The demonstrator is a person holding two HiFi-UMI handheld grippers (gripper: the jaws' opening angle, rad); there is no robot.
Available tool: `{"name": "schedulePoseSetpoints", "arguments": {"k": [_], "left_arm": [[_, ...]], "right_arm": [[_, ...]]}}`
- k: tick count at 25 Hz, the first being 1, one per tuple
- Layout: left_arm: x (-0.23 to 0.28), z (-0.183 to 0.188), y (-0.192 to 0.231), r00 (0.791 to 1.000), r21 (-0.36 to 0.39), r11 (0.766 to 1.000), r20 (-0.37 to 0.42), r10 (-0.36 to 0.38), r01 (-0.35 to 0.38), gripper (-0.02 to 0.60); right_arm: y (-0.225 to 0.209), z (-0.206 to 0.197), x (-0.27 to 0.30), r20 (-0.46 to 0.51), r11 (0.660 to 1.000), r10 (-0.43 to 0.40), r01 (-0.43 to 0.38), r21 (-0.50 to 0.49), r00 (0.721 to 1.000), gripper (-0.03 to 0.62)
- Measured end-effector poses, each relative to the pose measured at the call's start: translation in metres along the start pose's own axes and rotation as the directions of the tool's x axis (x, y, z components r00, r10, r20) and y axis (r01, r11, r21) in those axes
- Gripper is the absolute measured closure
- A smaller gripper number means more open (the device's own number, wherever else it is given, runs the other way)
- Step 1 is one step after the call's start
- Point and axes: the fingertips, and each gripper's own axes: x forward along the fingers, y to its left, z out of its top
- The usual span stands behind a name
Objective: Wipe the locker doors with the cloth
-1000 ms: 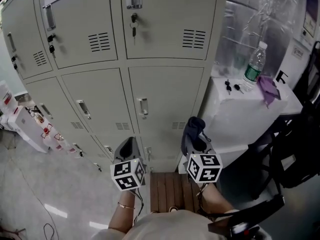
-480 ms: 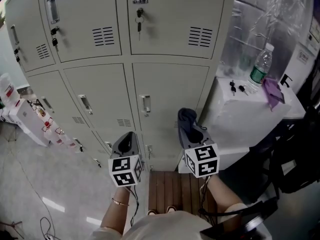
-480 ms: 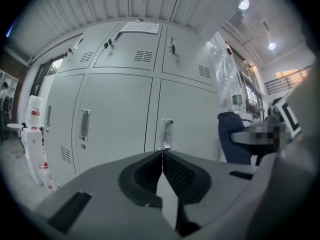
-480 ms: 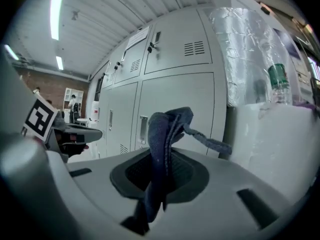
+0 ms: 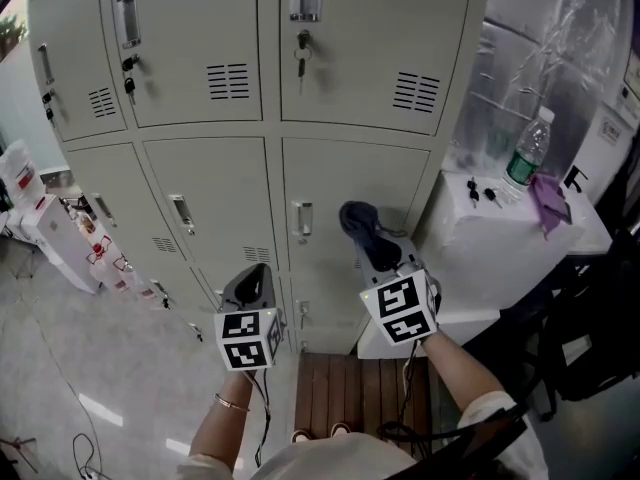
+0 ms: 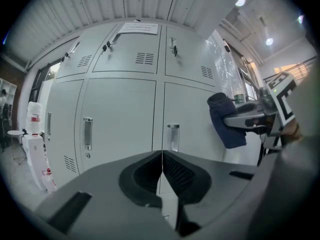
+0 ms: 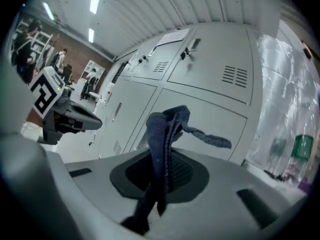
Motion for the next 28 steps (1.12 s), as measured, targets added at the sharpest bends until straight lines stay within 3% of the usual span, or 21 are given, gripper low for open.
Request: {"name": "schedulePoseSetpoints", "arguments": {"k": [5, 9, 14, 20, 28], "left_arm": [[0.001, 0.014, 0.017, 1.0, -0.015, 1.0, 0.013, 0.021, -0.021, 0.572], [0.0, 0.029, 0.027, 0.999, -0.017, 1.0, 0.031, 0.022, -0.022, 0.572], [-0.002, 0.042, 0.036, 0.999, -0.015, 1.0, 0.044, 0.015, -0.015, 0.572], [0.003, 0.062, 0.045, 0.998, 0.0, 1.0, 0.068, 0.011, -0.011, 0.572], [0.004, 0.074, 0.046, 0.995, -0.019, 1.0, 0.097, 0.015, -0.013, 0.572]], "right_arm": [[-0.001, 0.033, 0.009, -0.011, 0.983, 0.006, -0.008, -0.185, 1.0, 0.551], [-0.003, 0.059, 0.015, -0.012, 0.943, -0.014, 0.009, -0.332, 1.0, 0.551], [-0.007, 0.083, 0.023, -0.015, 0.908, -0.033, 0.023, -0.419, 0.999, 0.551], [-0.02, 0.112, 0.037, -0.008, 0.815, -0.11, 0.086, -0.573, 0.994, 0.551], [-0.028, 0.136, 0.056, 0.013, 0.714, -0.21, 0.162, -0.681, 0.978, 0.551]]}}
